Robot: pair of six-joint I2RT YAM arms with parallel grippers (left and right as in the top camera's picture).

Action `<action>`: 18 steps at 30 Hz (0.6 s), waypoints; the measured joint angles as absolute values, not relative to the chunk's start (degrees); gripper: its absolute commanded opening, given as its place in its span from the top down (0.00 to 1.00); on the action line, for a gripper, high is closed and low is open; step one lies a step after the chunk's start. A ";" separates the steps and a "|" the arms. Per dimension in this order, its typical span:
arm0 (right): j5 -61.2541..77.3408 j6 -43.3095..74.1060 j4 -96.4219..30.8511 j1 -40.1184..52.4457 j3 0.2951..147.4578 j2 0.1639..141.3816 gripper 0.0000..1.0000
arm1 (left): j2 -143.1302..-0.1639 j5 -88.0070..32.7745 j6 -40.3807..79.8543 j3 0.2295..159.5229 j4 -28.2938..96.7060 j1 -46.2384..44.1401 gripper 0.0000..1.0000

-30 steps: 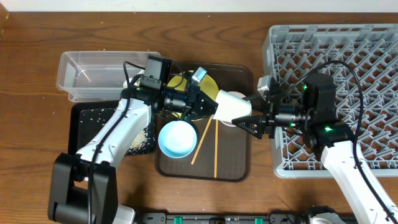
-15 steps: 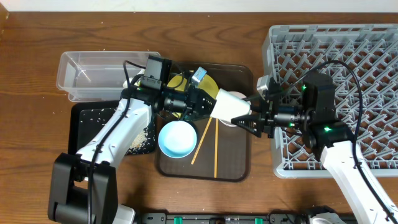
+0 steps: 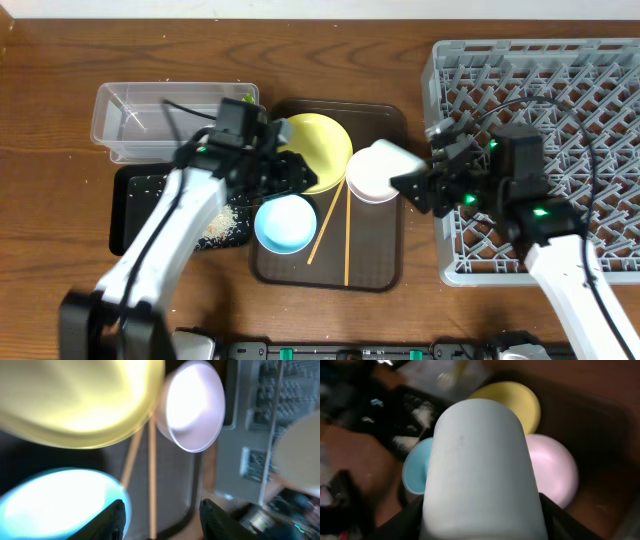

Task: Sort waste into correct bins and load items into the dishwasher rack
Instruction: 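Carry the white cup with the right gripper over the grey rack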

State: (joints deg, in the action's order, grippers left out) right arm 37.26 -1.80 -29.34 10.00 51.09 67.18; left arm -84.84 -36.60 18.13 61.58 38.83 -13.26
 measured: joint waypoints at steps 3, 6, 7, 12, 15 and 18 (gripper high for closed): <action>30.68 -1.37 -38.61 7.88 56.99 65.06 0.97 | -79.13 -31.33 17.54 61.60 41.60 -11.68 0.43; 23.83 -0.62 -47.94 4.62 63.00 64.01 0.99 | -75.05 -27.20 17.32 61.63 43.81 -10.83 0.41; 21.06 -0.23 -51.62 2.92 65.12 63.94 0.99 | -74.13 -25.93 17.26 61.63 44.40 -10.66 0.41; 12.12 0.62 -63.05 -4.84 70.04 64.53 0.99 | -71.07 -20.93 16.86 61.63 46.11 -10.59 0.40; 8.62 0.95 -66.70 -10.11 71.72 65.93 0.99 | -70.91 -19.68 16.69 61.63 46.11 -10.59 0.40; 4.97 1.83 -70.17 -14.13 72.01 67.88 0.96 | -70.91 -19.03 16.64 61.63 46.11 -10.59 0.40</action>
